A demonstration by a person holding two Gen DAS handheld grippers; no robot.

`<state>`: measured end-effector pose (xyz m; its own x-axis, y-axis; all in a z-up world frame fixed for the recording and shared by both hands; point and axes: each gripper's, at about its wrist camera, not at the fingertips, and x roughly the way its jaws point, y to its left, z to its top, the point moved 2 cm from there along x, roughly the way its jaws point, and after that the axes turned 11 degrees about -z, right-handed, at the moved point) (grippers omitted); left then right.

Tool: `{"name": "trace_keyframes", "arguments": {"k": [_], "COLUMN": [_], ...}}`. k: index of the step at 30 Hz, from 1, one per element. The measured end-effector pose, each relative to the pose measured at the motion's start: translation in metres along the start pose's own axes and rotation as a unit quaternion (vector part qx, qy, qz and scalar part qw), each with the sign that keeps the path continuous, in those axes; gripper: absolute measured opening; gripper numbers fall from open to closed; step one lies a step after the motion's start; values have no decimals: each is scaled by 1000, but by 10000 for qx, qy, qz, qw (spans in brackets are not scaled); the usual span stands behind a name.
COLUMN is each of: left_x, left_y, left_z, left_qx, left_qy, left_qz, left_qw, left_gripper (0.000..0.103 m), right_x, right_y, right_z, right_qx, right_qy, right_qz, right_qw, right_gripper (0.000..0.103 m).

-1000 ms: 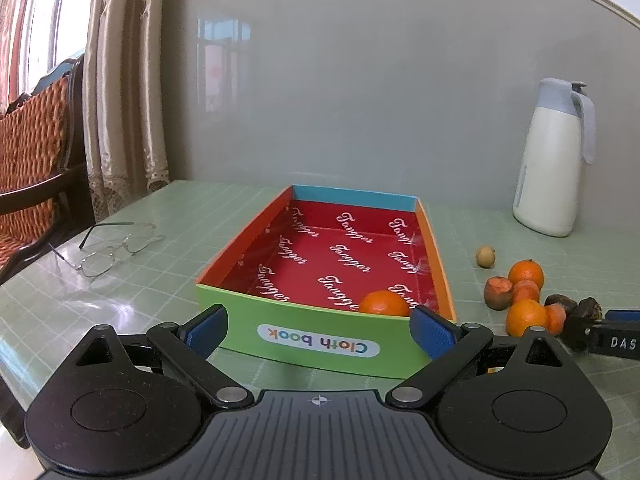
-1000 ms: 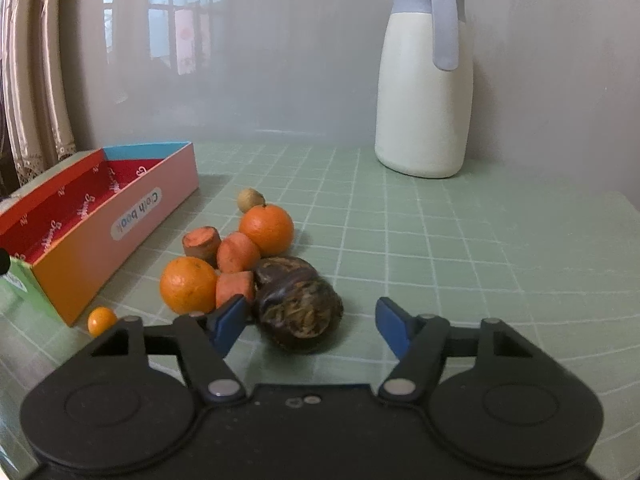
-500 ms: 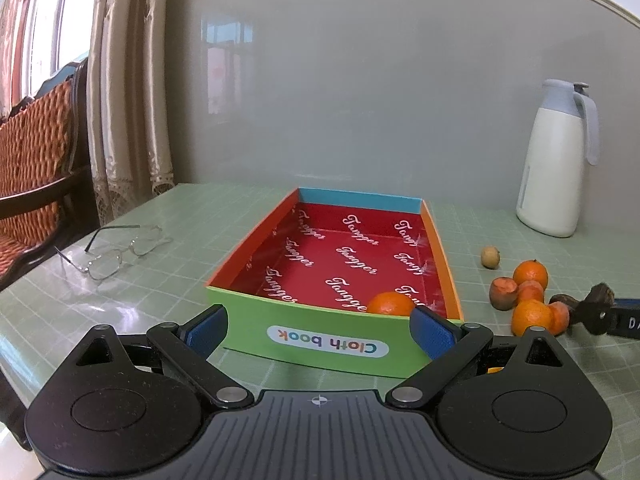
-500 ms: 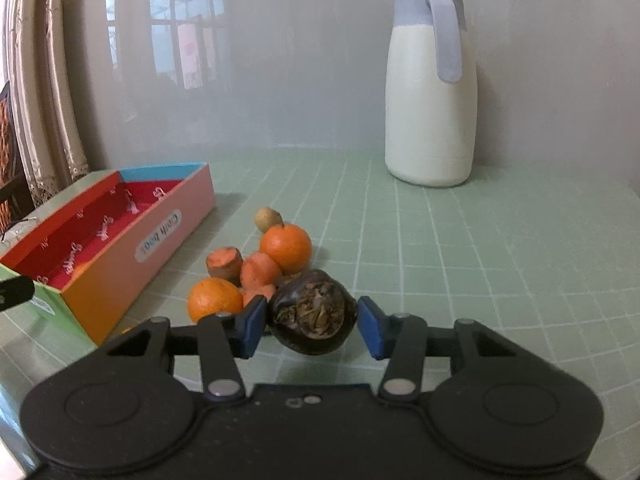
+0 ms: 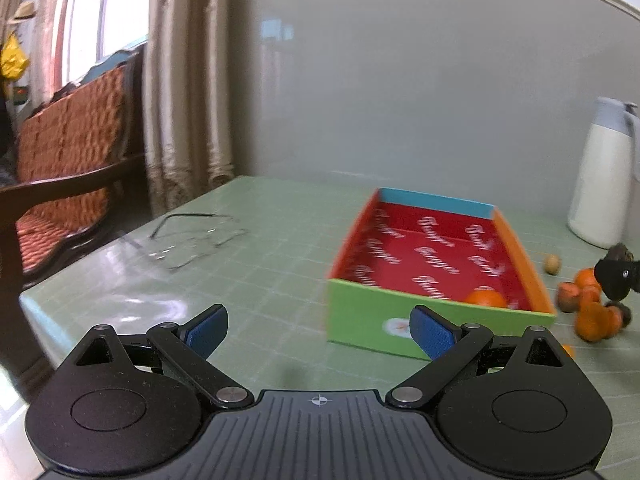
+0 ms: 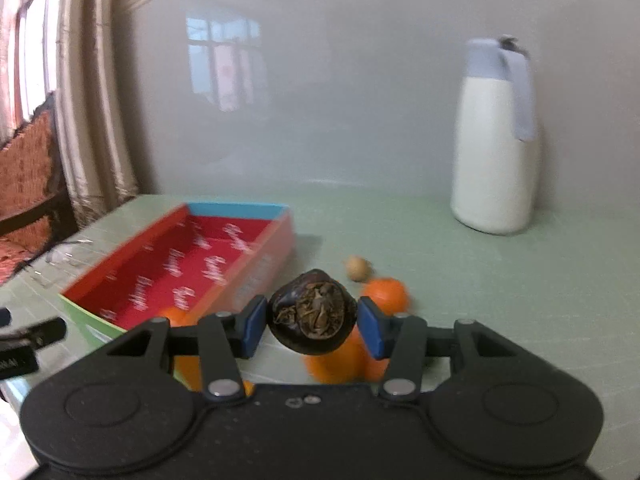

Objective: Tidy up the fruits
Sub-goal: 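Carry the brown fruit into the red box and open the right gripper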

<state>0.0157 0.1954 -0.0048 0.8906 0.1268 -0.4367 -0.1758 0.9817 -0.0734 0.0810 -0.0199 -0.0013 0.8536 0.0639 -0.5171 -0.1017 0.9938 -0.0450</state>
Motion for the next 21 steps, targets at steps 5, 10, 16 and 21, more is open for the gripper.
{"name": "trace_keyframes", "arguments": {"k": [5,10,16,21], "left_x": [-1,-3,-1,1], "left_y": [25,44,57,60], "left_z": [-3,-5,-7,-8], "left_qx": [-171,-330,-471,-493], "left_qy": [29,39,64,83], "left_qz": [184,310,342,301], "left_qw": [9997,9990,9983,9983], "left_gripper": [97,97,97,97], "right_x": [4,16,23,20], "right_y": [41,78,111,109], "right_z": [8,9,6,5], "right_qx": [-140,-299,-706,-611], "right_qy": [-168,-142,-238,-283], "right_qz": [278,519,498,524], "right_qw": [9994,9981,9960,9964], "right_gripper": [49,49,63,64]}}
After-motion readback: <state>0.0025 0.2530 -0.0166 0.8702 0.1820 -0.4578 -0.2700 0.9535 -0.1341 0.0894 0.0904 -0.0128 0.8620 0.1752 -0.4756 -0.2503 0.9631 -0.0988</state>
